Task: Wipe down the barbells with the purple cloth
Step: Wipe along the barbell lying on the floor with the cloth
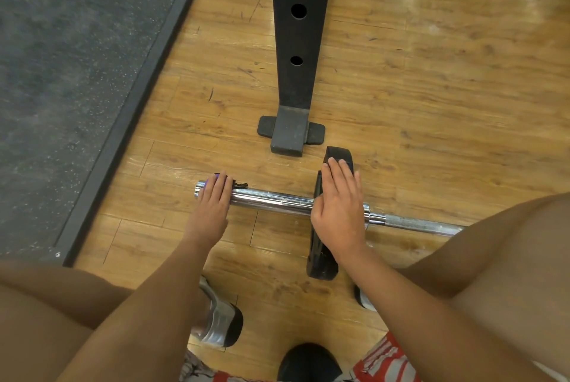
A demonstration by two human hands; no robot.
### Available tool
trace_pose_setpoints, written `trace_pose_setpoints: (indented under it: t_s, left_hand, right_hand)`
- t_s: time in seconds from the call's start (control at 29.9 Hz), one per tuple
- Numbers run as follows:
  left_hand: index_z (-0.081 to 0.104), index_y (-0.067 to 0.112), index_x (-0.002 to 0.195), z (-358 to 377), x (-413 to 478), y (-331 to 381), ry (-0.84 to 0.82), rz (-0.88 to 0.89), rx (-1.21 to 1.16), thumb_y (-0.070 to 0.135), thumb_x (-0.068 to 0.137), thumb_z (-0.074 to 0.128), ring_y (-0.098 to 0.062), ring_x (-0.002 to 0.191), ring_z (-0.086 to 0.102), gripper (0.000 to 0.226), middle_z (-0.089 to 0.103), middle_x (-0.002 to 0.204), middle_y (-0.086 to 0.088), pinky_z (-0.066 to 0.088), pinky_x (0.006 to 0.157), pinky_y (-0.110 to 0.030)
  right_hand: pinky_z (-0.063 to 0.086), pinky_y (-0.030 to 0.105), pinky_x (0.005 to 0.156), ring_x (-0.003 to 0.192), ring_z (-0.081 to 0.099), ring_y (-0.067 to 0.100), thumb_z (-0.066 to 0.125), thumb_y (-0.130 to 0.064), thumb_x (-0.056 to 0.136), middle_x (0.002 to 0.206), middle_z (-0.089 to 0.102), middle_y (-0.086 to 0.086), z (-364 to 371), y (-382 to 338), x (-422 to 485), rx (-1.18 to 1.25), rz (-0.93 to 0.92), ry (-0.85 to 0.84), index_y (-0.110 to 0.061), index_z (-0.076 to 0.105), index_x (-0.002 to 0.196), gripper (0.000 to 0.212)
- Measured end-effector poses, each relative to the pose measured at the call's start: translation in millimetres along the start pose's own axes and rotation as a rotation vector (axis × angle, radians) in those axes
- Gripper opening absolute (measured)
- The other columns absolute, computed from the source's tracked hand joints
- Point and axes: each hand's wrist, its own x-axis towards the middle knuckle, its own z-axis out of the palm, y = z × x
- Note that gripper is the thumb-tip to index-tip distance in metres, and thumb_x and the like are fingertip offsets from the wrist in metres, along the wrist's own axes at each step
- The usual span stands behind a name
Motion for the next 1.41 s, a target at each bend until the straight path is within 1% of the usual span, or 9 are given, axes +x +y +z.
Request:
trace_pose_setpoints:
  t_s: [0.07,0.13,0.23,0.4,0.57,0.74,0.9,1.1,1.41]
  left_hand:
    - [0.009,0.006,0.159,2,0,-2,0.058,0.023,-0.012,0.000,0.094,0.058,-0.034,0.154,0.010,0.082,0.015,0.167,-0.015,0.017,0.125,-0.048]
    - [0.010,0.006,0.160,0,1,-2,0.057,0.037,-0.035,-0.005,0.095,0.050,-0.030,0.155,0.009,0.077,0.014,0.167,-0.012,0.016,0.125,-0.047]
    - [0.010,0.006,0.160,-1,3,-3,0.056,0.051,-0.075,-0.005,0.096,0.049,-0.028,0.155,0.005,0.076,0.011,0.168,-0.012,0.013,0.126,-0.045]
    - [-0.004,0.010,0.159,-5,10,30,-0.024,0.218,-0.104,0.002,0.105,0.039,-0.017,0.152,-0.014,0.070,-0.014,0.164,-0.004,-0.007,0.125,-0.035]
    - [0.002,0.010,0.161,-5,10,20,-0.040,0.071,-0.157,0.001,0.102,0.043,-0.020,0.156,-0.006,0.072,-0.005,0.169,-0.007,0.000,0.127,-0.038]
    - [0.008,0.004,0.160,-12,6,27,-0.025,-0.105,-0.182,0.000,0.100,0.045,-0.027,0.156,-0.001,0.070,0.003,0.169,-0.013,0.003,0.126,-0.041]
    - [0.003,0.007,0.160,-7,2,61,-0.047,0.005,-0.156,-0.001,0.100,0.043,-0.025,0.156,-0.005,0.073,-0.003,0.169,-0.010,0.001,0.126,-0.040]
    - [0.003,0.006,0.160,-19,7,47,-0.140,-0.078,-0.169,0.005,0.104,0.043,-0.026,0.156,-0.004,0.069,-0.004,0.169,-0.011,0.007,0.126,-0.043]
    - [-0.001,0.010,0.161,-7,-13,81,-0.056,0.025,-0.120,0.007,0.106,0.035,-0.022,0.155,-0.010,0.065,-0.007,0.169,-0.006,-0.003,0.126,-0.042]
  right_hand:
    - [0.008,0.046,0.127,0.152,0.026,0.027,0.026,-0.025,0.093,0.159,0.039,0.011,2,0,-5,-0.002,-0.004,0.002,-0.003,0.044,0.149,0.063]
    - [0.010,0.047,0.127,0.152,0.026,0.027,0.027,-0.024,0.093,0.158,0.039,0.012,2,0,-9,0.001,-0.009,0.014,-0.003,0.045,0.149,0.063]
    - [0.009,0.047,0.127,0.151,0.026,0.028,0.027,-0.025,0.094,0.158,0.039,0.012,3,-2,-14,0.001,-0.016,0.029,-0.003,0.045,0.149,0.062]
    - [0.008,0.046,0.127,0.151,0.027,0.028,0.026,-0.024,0.093,0.158,0.039,0.012,3,-2,-16,0.001,-0.015,0.041,-0.002,0.045,0.149,0.063]
    - [0.008,0.047,0.127,0.153,0.023,0.027,0.025,-0.024,0.093,0.160,0.036,0.012,4,0,-13,-0.014,-0.025,0.014,-0.003,0.042,0.150,0.064]
    - [0.006,0.046,0.127,0.153,0.023,0.027,0.035,-0.019,0.093,0.160,0.037,0.012,6,-1,-20,0.000,-0.019,0.036,-0.003,0.041,0.151,0.060]
    - [0.007,0.047,0.127,0.153,0.023,0.027,0.027,-0.022,0.094,0.161,0.035,0.012,6,-3,-27,0.001,-0.022,0.045,-0.003,0.038,0.153,0.063]
    - [0.002,0.045,0.127,0.154,0.018,0.026,0.028,-0.022,0.094,0.163,0.031,0.011,9,-1,-32,-0.017,-0.025,0.026,-0.004,0.034,0.155,0.063]
    - [0.011,0.050,0.126,0.154,0.020,0.028,0.034,-0.016,0.095,0.162,0.032,0.013,10,-3,-51,0.021,-0.050,0.070,-0.002,0.037,0.153,0.060]
